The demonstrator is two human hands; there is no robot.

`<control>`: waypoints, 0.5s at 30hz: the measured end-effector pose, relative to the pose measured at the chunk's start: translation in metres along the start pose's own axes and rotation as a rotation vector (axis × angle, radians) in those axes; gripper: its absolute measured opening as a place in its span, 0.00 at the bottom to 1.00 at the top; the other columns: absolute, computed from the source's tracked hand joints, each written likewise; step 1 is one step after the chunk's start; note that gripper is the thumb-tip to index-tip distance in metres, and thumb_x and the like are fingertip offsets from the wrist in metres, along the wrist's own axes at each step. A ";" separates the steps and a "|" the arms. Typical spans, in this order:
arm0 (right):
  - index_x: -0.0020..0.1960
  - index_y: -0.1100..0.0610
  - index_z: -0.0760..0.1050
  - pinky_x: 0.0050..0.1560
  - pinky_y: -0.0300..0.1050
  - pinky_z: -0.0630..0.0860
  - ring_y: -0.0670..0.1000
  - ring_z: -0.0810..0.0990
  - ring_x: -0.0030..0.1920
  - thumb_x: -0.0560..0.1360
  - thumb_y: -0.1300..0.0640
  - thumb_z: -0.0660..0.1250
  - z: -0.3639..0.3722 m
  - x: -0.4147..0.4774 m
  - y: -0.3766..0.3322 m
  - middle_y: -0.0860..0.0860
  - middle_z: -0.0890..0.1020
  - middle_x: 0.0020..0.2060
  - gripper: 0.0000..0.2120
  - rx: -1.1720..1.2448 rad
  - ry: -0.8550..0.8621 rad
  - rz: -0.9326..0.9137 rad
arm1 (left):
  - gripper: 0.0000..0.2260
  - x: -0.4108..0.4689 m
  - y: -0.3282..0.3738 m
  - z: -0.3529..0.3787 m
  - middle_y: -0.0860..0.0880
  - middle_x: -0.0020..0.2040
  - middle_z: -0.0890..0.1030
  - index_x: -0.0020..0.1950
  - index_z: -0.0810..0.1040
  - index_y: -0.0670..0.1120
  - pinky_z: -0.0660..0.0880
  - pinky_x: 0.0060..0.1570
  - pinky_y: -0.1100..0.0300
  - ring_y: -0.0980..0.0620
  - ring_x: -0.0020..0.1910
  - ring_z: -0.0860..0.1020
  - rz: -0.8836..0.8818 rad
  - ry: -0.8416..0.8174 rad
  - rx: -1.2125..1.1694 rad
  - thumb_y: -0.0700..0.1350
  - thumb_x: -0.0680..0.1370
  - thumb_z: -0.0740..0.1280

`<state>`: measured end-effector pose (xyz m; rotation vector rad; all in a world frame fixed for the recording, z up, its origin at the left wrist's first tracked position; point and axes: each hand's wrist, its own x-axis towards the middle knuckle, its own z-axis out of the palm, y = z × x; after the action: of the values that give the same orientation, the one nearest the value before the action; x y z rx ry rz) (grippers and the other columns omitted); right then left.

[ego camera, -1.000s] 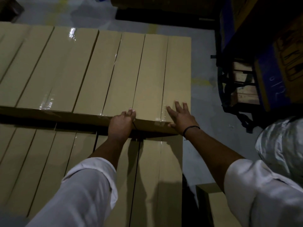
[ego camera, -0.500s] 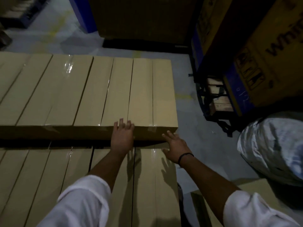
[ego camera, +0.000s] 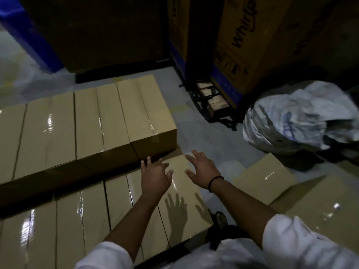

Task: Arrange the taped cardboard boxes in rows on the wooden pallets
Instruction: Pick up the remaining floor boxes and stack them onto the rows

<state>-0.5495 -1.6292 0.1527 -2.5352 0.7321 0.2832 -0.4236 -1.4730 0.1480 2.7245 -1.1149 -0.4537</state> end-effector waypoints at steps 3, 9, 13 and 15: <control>0.82 0.48 0.55 0.77 0.58 0.55 0.56 0.51 0.81 0.83 0.43 0.61 -0.004 -0.031 0.017 0.51 0.52 0.83 0.31 0.010 0.033 0.031 | 0.19 -0.017 0.026 0.003 0.51 0.74 0.75 0.70 0.78 0.54 0.44 0.79 0.43 0.42 0.81 0.57 0.048 0.015 -0.049 0.60 0.83 0.62; 0.82 0.47 0.56 0.76 0.59 0.57 0.55 0.52 0.81 0.83 0.43 0.61 -0.016 -0.090 0.065 0.50 0.53 0.82 0.31 0.032 0.112 0.096 | 0.17 -0.051 0.090 0.015 0.52 0.66 0.82 0.66 0.81 0.55 0.48 0.79 0.44 0.43 0.78 0.64 0.133 0.023 -0.130 0.59 0.82 0.63; 0.81 0.48 0.59 0.75 0.57 0.60 0.55 0.55 0.80 0.82 0.42 0.63 -0.021 -0.143 0.104 0.51 0.57 0.82 0.31 0.097 0.196 0.169 | 0.16 -0.075 0.140 0.031 0.52 0.63 0.83 0.65 0.82 0.55 0.51 0.79 0.44 0.45 0.77 0.66 0.192 0.012 -0.163 0.59 0.81 0.64; 0.81 0.48 0.60 0.75 0.57 0.61 0.56 0.57 0.80 0.81 0.43 0.63 -0.020 -0.177 0.128 0.52 0.58 0.81 0.31 0.131 0.232 0.208 | 0.16 -0.091 0.169 0.041 0.51 0.61 0.84 0.64 0.82 0.55 0.53 0.78 0.44 0.46 0.75 0.69 0.243 -0.004 -0.140 0.59 0.81 0.65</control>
<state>-0.7655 -1.6551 0.1770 -2.3934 1.0709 0.0067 -0.6099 -1.5299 0.1732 2.4310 -1.3394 -0.4798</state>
